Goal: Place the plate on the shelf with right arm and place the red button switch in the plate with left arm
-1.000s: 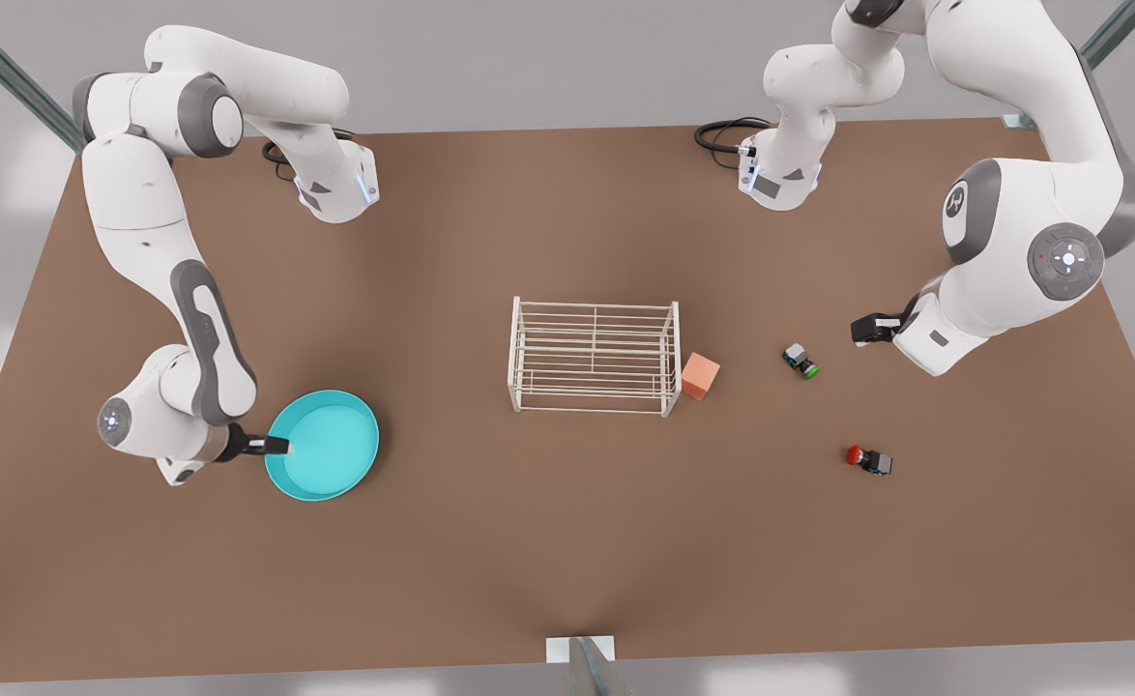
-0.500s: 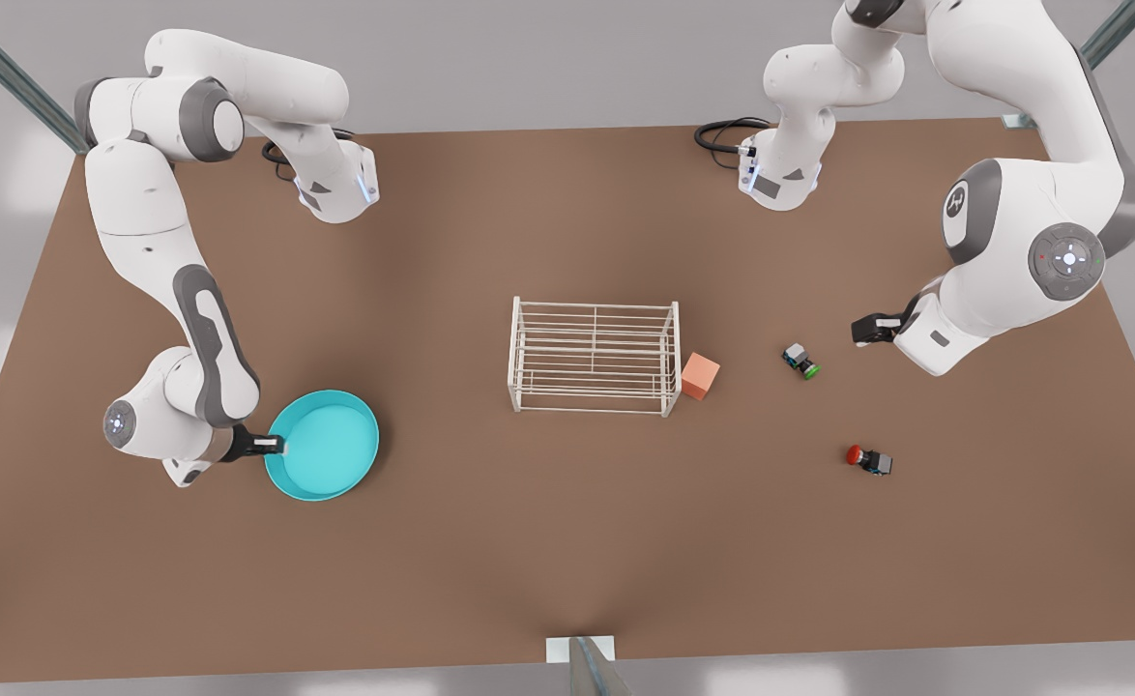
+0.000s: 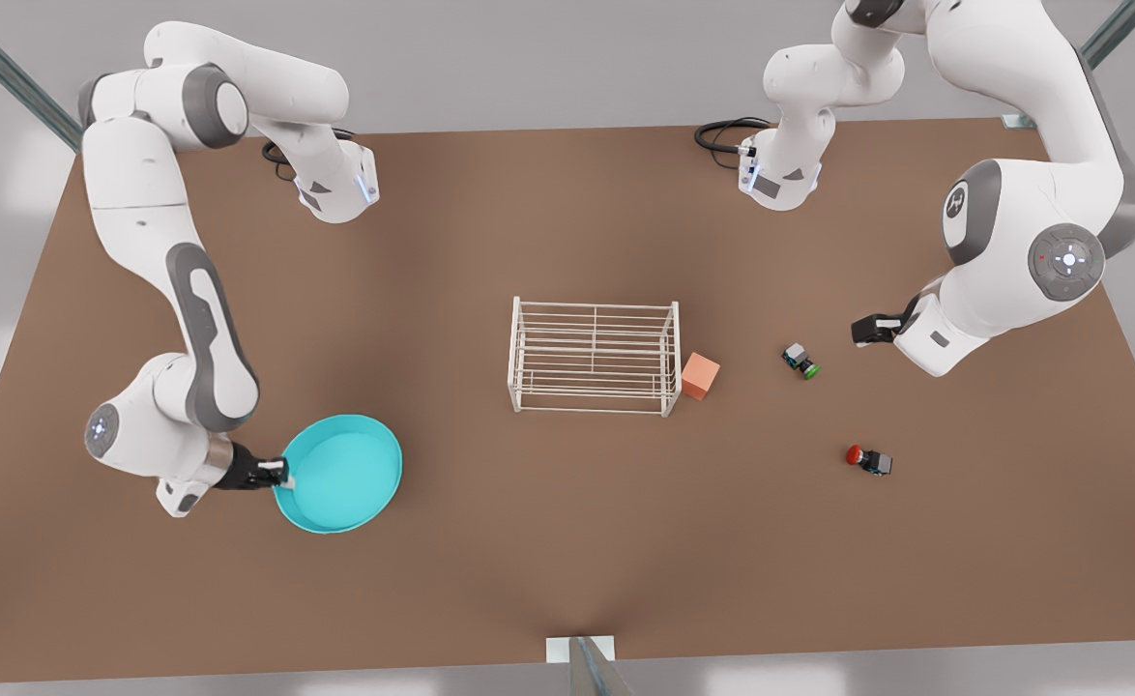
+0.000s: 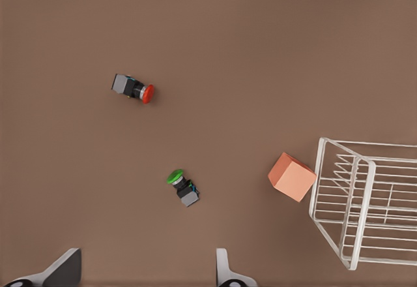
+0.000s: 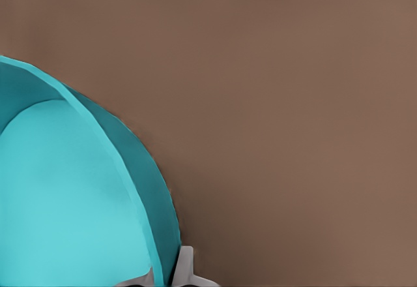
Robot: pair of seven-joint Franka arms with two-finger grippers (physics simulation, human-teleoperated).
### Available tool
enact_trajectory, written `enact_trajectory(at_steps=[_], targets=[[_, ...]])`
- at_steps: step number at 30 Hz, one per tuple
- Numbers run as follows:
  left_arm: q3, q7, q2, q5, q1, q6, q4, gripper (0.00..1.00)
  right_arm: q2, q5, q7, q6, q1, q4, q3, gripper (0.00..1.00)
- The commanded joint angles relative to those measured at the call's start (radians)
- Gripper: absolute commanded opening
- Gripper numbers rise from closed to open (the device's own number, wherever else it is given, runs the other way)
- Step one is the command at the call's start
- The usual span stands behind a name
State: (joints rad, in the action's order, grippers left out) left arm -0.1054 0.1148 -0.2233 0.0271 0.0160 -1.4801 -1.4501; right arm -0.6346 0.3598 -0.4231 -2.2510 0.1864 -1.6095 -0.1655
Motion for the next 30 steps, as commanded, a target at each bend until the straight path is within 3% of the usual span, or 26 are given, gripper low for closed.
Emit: enact_trajectory(at_steps=[1, 4, 6, 11, 22, 25, 28, 30], targets=[[0.0, 0.003, 0.001, 0.004, 0.001, -0.003, 0.0, 1.0, -0.004, 0.042, -0.026, 0.031, -0.002, 0.046, -0.04, 0.21], [0.0, 0.003, 0.001, 0.005, 0.001, -0.003, 0.0, 1.0, -0.005, 0.064, 0.086, 0.044, -0.021, 0.105, -0.146, 0.21], [0.0, 0.003, 0.001, 0.005, 0.001, -0.003, 0.0, 1.0, -0.005, 0.065, 0.198, 0.044, -0.073, 0.132, -0.163, 0.21], [0.0, 0.005, 0.001, 0.005, 0.001, -0.002, 0.0, 1.0, -0.002, 0.064, 0.379, 0.042, -0.2, 0.161, -0.166, 0.21], [0.003, 0.008, -0.019, 0.007, -0.014, -0.006, 0.002, 1.0, -0.028, 0.059, 0.399, 0.016, -0.456, 0.209, -0.164, 0.21], [0.004, 0.115, -0.137, 0.011, -0.039, -0.175, 0.017, 1.0, -0.037, 0.053, 0.397, 0.014, -0.499, 0.201, -0.164, 0.21], [0.042, 0.357, -0.445, 0.024, -0.053, -0.227, 0.324, 1.0, -0.037, 0.045, 0.394, 0.014, -0.551, 0.171, -0.161, 0.21], [0.076, 0.413, -0.551, 0.022, -0.065, -0.394, 0.372, 1.0, -0.037, 0.015, 0.396, 0.016, -0.578, 0.154, -0.161, 0.21]])
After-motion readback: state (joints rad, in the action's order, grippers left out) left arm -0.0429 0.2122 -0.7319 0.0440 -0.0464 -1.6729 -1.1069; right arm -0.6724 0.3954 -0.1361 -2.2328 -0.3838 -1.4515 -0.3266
